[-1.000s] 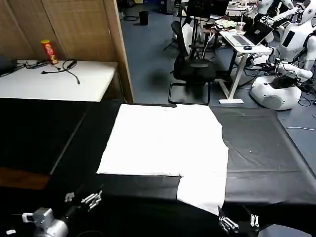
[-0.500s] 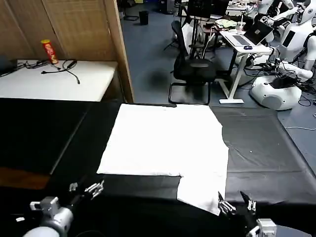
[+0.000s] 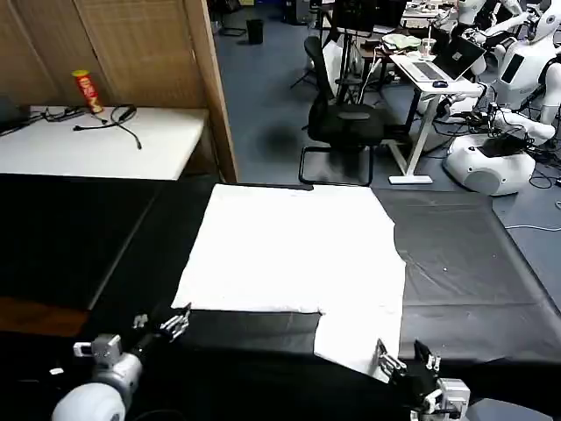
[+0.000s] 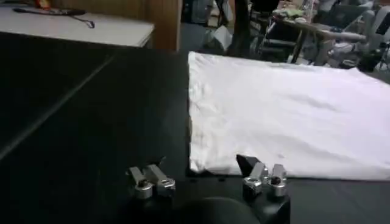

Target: Fold and organize the clothes.

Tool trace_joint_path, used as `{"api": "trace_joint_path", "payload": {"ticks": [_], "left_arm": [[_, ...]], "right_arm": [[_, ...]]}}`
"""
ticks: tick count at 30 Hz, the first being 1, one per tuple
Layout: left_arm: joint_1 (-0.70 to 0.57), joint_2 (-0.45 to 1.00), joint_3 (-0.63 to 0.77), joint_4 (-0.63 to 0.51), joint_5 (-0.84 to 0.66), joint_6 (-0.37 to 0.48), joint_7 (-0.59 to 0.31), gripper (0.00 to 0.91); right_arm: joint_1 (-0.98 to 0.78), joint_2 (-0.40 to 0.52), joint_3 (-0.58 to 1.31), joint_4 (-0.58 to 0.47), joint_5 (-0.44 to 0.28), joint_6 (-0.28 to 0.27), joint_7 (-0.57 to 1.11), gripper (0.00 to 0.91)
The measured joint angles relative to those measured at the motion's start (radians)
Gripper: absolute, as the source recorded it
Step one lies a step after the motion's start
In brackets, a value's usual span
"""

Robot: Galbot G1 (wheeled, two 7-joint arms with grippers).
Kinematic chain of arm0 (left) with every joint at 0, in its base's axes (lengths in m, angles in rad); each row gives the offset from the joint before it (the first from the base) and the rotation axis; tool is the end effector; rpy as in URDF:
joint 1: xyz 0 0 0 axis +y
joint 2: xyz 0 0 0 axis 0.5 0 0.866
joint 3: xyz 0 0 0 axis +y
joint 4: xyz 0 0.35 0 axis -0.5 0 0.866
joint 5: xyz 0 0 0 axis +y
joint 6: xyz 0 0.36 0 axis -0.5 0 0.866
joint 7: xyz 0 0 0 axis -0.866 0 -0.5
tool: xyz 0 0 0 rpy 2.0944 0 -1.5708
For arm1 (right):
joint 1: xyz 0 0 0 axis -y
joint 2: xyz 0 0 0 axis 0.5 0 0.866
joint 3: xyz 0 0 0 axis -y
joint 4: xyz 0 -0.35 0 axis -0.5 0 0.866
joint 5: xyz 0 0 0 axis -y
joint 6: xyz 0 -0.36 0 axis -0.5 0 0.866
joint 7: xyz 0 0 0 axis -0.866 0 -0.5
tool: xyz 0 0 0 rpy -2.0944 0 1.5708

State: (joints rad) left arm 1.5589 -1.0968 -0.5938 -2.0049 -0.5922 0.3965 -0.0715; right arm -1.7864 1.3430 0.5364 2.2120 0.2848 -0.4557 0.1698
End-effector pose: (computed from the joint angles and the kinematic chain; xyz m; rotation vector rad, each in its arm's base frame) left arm 0.2027 0.1110 -0.3045 -0.1153 -2.6367 0.1249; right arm 0.1254 -0.0340 -0.2907 -0.0312 -2.5687 -0.0303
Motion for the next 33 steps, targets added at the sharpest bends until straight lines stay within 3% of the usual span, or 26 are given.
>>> {"api": "trace_joint_path", "payload": {"ticks": [1, 2, 5, 12, 20, 28, 33], "left_arm": [[-0.002, 0.0, 0.001, 0.004, 0.0, 0.0, 0.0, 0.049], [-0.003, 0.0, 0.002, 0.007, -0.001, 0.0, 0.0, 0.0], [-0.001, 0.0, 0.003, 0.01, -0.005, 0.0, -0.001, 0.0], [0.029, -0.003, 0.002, -0.024, -0.016, 0.006, -0.002, 0.0], [0.1, -0.005, -0.039, -0.108, -0.024, 0.012, -0.029, 0.0], [0.272, -0.017, -0.103, -0.219, -0.023, -0.011, -0.027, 0.0], [0.284, -0.038, -0.1, -0.247, -0.053, -0.037, -0.042, 0.0]], "right_arm": [[-0.003, 0.0, -0.002, 0.0, -0.001, 0.0, 0.0, 0.195], [-0.006, 0.0, -0.003, 0.002, -0.002, -0.001, 0.0, 0.068], [-0.019, 0.001, -0.005, 0.013, -0.008, -0.001, 0.001, 0.01], [-0.059, 0.001, 0.015, 0.048, -0.016, -0.009, 0.028, 0.0], [-0.192, -0.007, 0.061, 0.161, -0.019, -0.049, 0.054, 0.0], [-0.251, -0.023, 0.089, 0.215, -0.02, -0.009, 0.016, 0.0], [-0.174, -0.043, 0.113, 0.202, 0.03, 0.022, -0.014, 0.0]]}}
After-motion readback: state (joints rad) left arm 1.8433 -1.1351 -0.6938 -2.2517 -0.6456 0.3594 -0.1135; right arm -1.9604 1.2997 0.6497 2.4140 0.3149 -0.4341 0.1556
